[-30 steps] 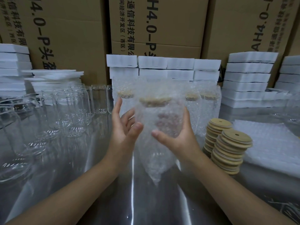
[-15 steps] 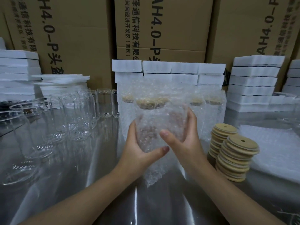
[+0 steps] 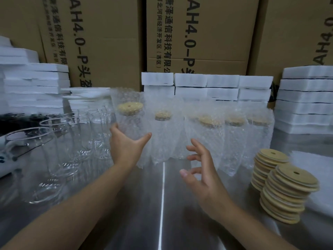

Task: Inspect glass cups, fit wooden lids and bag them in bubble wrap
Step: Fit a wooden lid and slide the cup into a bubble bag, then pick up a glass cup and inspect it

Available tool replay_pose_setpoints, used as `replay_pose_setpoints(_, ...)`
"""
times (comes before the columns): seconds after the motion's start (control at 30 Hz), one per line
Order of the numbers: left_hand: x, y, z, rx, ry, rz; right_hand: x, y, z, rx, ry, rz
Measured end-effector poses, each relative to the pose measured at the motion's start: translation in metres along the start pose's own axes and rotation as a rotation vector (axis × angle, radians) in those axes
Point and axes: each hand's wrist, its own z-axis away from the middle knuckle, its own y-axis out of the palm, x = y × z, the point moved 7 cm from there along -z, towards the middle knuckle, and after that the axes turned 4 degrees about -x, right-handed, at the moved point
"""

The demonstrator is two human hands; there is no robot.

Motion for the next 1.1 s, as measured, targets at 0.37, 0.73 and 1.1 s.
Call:
replay_pose_setpoints(0.37, 0.014, 0.044, -0.068, 0.070, -0.025, -0.295, -0.006, 0.016, -0.001, 0.157, -0.067, 0.197)
replay_pose_setpoints(0.73, 0.041, 0.097, -0.085, 0.120, -0.067, -0.135, -0.017, 0.018, -0.003, 0.233, -0.071, 0.269)
replay_pose_setpoints(1.1, 0.057, 0.112, -0.081, 0.285, -0.145, -0.199, -0.017, 0.021, -0.002, 0.288, -0.058, 0.304)
